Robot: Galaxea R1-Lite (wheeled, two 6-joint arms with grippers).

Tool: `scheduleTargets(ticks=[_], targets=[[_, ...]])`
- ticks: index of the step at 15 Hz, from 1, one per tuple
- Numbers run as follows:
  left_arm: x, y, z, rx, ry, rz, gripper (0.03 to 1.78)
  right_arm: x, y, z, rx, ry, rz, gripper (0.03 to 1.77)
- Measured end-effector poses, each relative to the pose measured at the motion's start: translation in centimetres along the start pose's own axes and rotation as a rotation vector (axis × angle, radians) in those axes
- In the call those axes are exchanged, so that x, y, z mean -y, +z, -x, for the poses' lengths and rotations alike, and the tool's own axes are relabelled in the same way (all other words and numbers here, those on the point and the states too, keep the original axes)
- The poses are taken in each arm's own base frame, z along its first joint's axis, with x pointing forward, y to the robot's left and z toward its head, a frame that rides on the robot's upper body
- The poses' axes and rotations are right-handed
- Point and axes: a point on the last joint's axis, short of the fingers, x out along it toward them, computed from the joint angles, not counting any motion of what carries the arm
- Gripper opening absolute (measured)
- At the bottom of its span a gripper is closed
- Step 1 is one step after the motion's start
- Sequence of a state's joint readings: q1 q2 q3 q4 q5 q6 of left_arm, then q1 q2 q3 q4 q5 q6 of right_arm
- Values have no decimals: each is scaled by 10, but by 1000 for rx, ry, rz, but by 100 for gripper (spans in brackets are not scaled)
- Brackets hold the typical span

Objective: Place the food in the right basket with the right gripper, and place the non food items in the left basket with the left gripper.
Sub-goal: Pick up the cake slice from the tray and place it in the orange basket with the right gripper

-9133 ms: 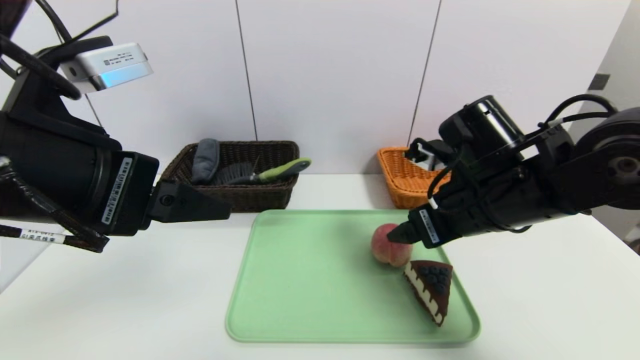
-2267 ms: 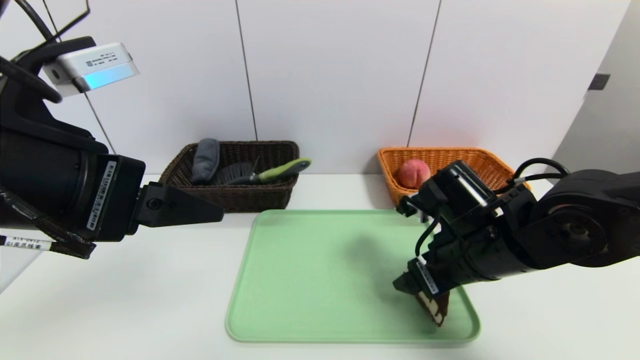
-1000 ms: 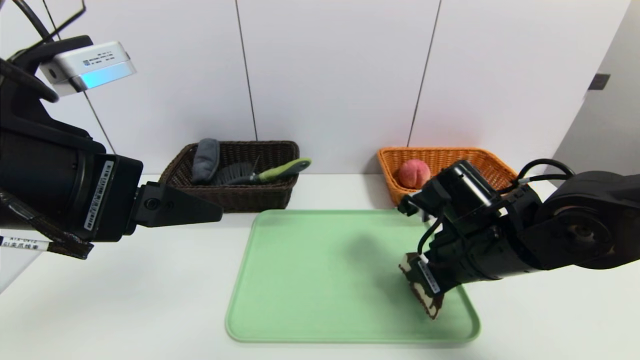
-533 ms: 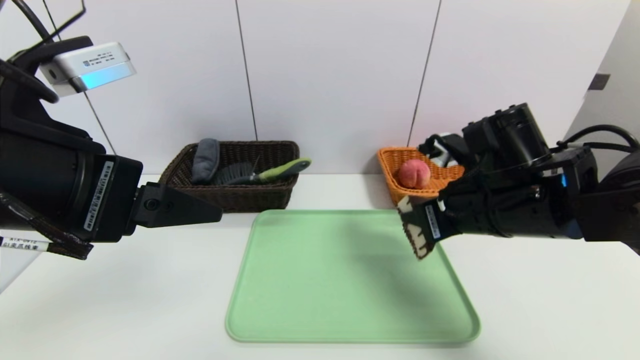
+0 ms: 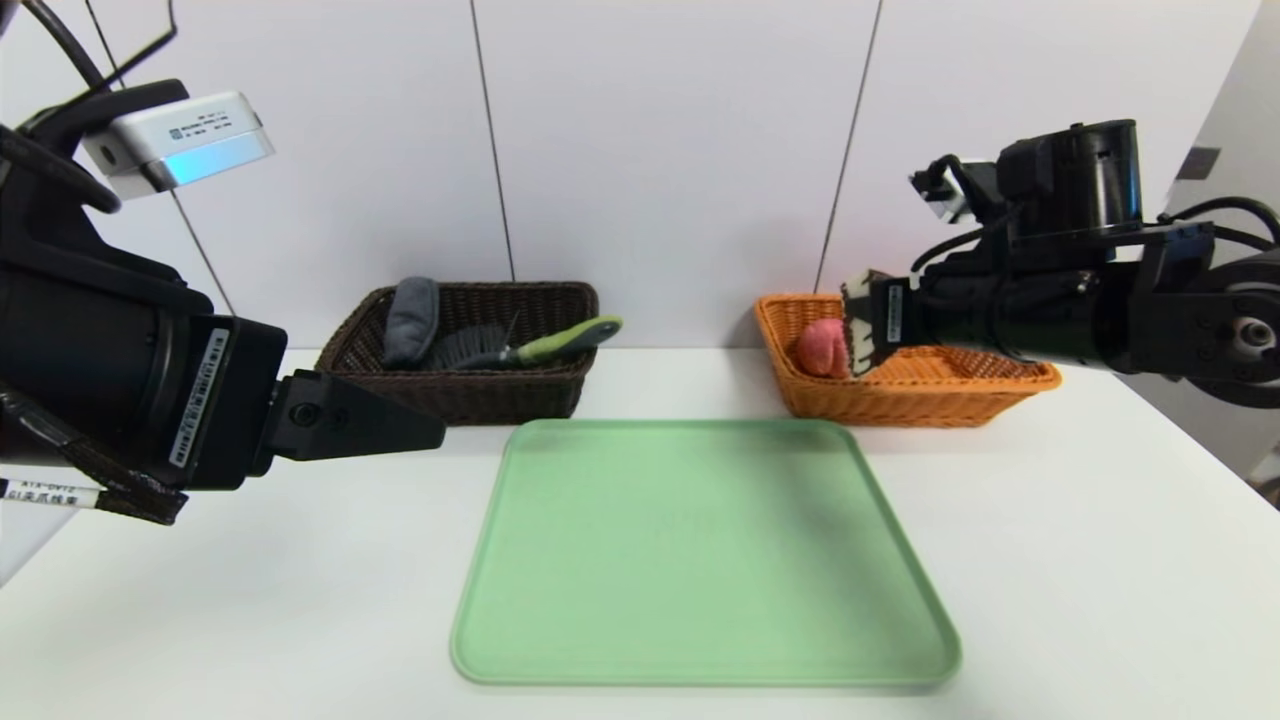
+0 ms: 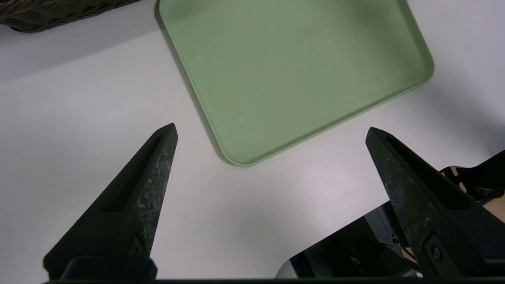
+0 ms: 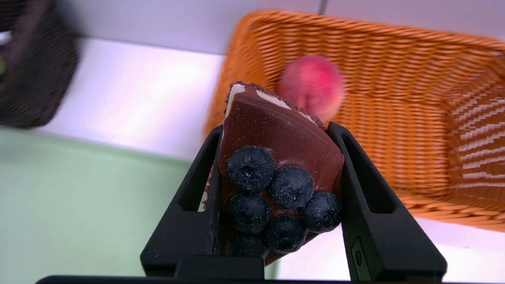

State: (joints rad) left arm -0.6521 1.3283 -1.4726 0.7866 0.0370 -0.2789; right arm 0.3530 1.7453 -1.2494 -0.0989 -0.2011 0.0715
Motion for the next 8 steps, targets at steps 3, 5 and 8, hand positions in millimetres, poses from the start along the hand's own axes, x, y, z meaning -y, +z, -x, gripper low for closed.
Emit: scheduleTargets(ticks=[3, 5, 8], targets=[[0, 0, 0, -1, 1, 0, 169, 19, 6, -27, 6, -140, -28, 81], [0, 0, -1, -3, 2, 0, 169, 33, 6, -43, 1, -186, -44, 81], [0, -1, -1, -7, 3, 1, 169, 52, 4, -63, -11, -258, -63, 81]])
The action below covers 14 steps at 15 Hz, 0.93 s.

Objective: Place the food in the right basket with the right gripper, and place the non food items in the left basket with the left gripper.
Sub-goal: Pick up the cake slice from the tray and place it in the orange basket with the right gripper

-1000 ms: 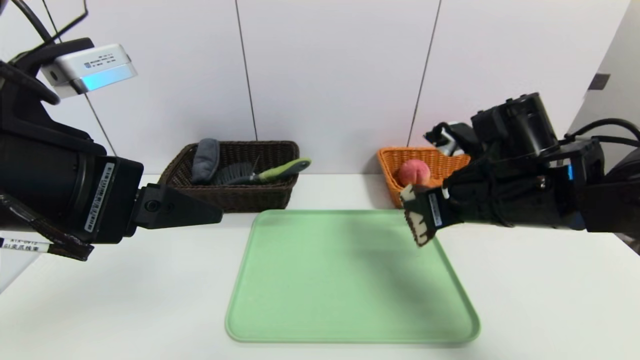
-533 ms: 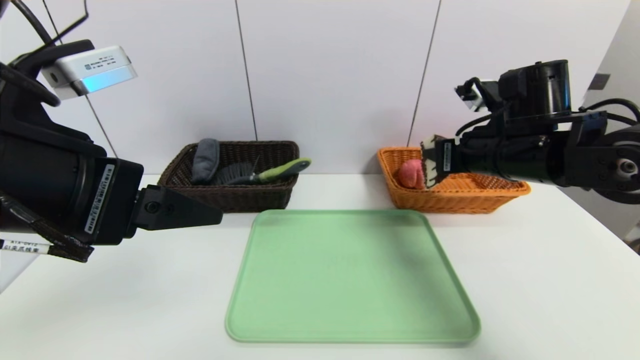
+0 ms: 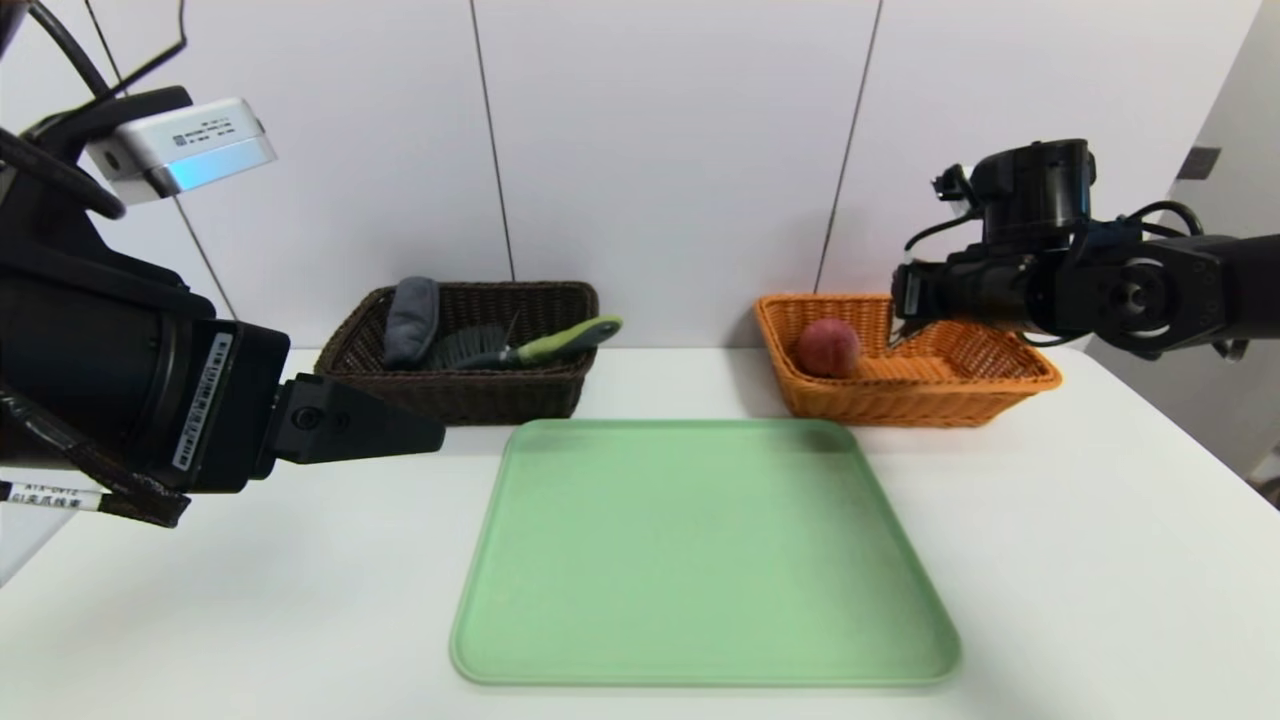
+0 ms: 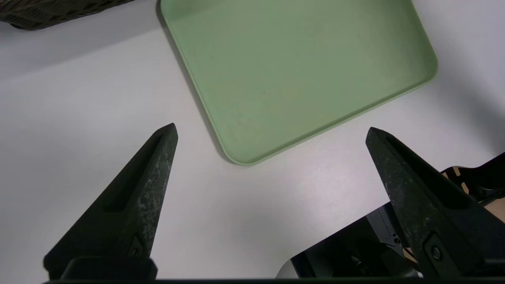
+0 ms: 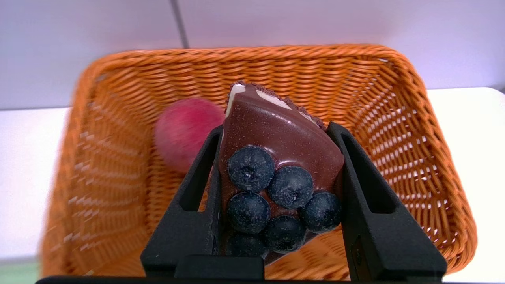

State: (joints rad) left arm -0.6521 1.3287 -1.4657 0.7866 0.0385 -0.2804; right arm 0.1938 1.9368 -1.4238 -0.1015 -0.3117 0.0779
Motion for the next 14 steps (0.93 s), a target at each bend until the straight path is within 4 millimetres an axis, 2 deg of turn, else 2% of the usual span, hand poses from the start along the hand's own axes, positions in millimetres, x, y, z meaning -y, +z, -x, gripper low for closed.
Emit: scheduleTargets(ticks=[3, 7, 10, 14], targets=[[0, 0, -1, -4, 1, -1, 169, 7, -4, -23, -12, -66, -6, 81], [0, 0, -1, -4, 2, -1, 169, 10, -19, -49, -61, -91, 3, 81], [0, -1, -1, -4, 2, 0, 169, 13, -26, -60, -79, -97, 3, 111], [0, -1, -1, -3, 1, 0, 169, 14, -26, -61, -82, -92, 2, 136]])
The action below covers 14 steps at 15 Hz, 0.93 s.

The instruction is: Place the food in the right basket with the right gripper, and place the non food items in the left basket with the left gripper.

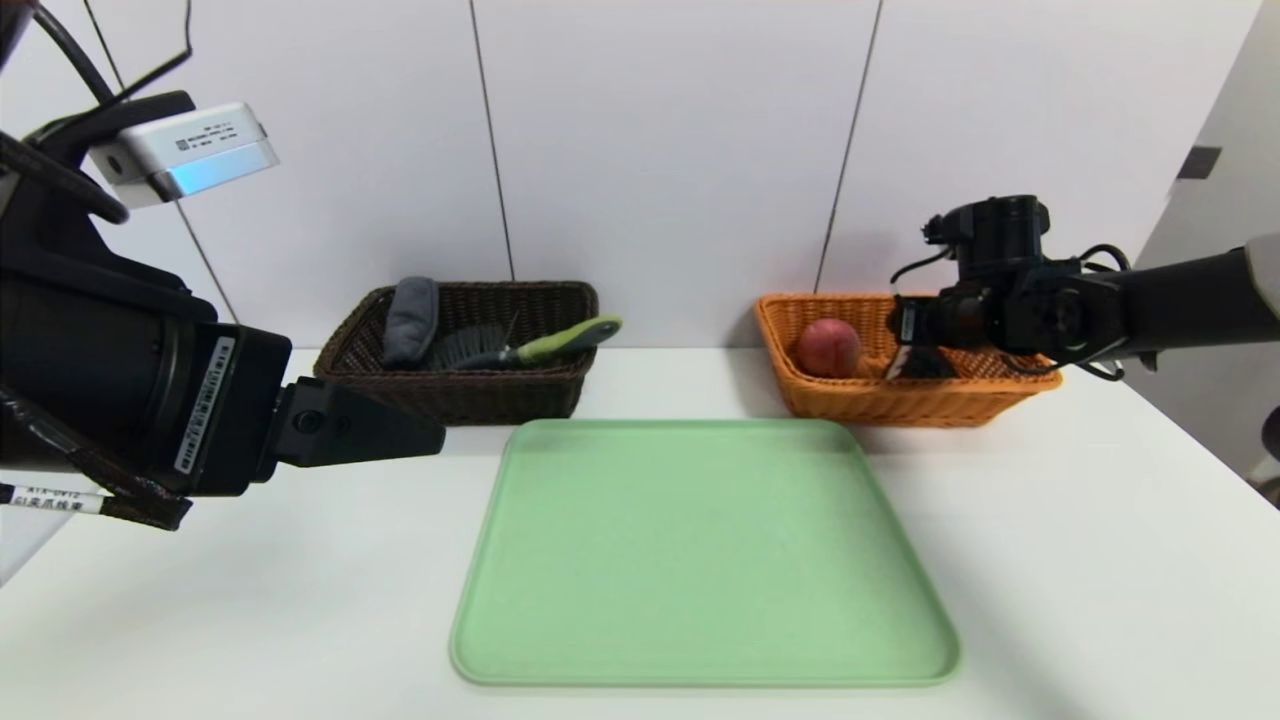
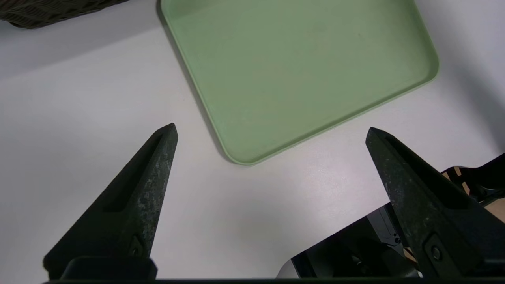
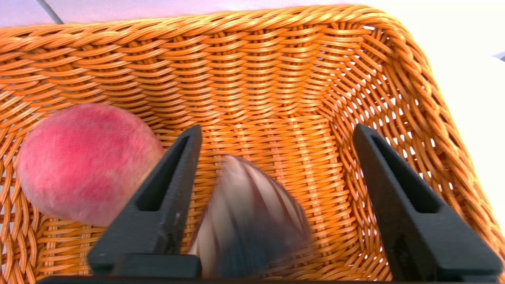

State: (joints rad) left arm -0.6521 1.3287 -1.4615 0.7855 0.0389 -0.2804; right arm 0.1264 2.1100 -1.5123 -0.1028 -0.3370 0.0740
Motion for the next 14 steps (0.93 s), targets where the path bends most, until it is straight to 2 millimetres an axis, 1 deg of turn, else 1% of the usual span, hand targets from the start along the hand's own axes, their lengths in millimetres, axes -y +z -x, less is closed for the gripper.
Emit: scheduleTargets(ticks=[5, 7, 9, 11, 14], targets=[[0, 0, 2, 5, -2, 0, 169, 1, 5, 4, 7, 3, -3, 152], [-1, 0, 3, 8, 2, 2, 169, 4, 11, 13, 22, 5, -8, 156], [-4, 0, 5, 19, 13, 14, 169, 8, 19, 30, 14, 8, -7, 160], [-9, 0, 15, 51, 29, 30, 169, 14, 23, 53, -18, 17, 1, 162], [-21, -6, 43, 128, 80, 72, 169, 23, 24, 100, -71, 83, 23, 165]])
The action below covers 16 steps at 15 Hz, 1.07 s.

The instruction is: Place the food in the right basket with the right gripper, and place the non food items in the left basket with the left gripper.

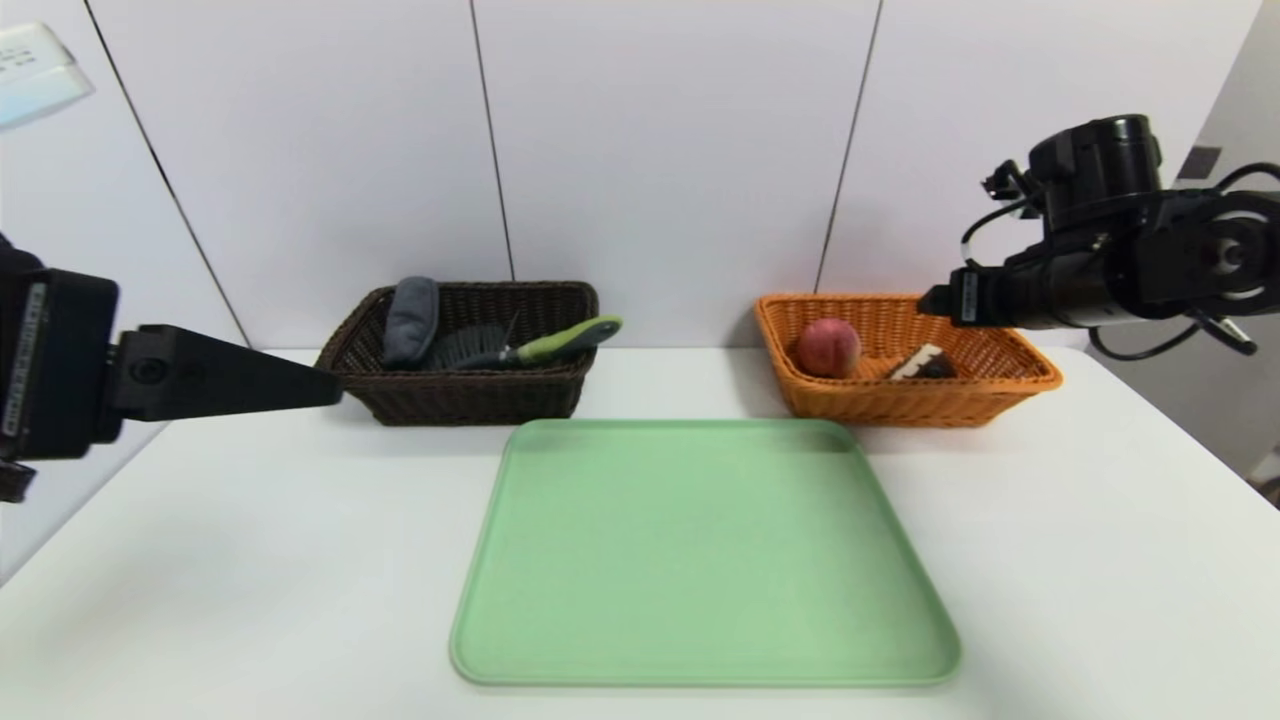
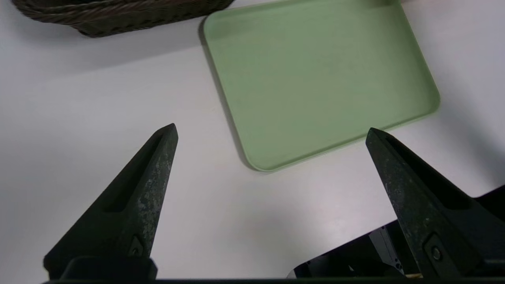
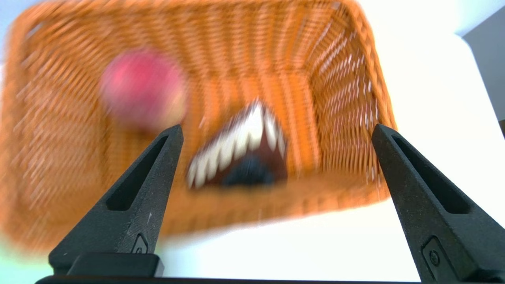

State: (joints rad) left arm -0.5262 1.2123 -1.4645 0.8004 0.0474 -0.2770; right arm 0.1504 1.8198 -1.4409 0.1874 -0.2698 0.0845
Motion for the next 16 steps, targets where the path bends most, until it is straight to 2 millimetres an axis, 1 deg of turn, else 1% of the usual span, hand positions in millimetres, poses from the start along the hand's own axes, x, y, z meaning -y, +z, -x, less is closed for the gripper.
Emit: scheduleTargets(ticks=[3, 5, 8, 10, 13, 16], targets=[[-19, -5, 22, 63, 142, 71, 169, 7, -8, 57, -15, 58, 18, 167], [-29, -14, 36, 95, 273, 108, 169, 14, -16, 94, 8, 81, 25, 168], [-37, -42, 52, 116, 422, 109, 169, 27, -37, 150, 76, 118, 29, 169], [-39, -66, 63, 120, 464, 89, 169, 37, -58, 181, 112, 142, 37, 169], [-42, -100, 76, 126, 519, 70, 169, 52, -90, 213, 163, 159, 47, 169], [-44, -133, 81, 125, 560, 74, 169, 64, -121, 230, 190, 153, 49, 169]])
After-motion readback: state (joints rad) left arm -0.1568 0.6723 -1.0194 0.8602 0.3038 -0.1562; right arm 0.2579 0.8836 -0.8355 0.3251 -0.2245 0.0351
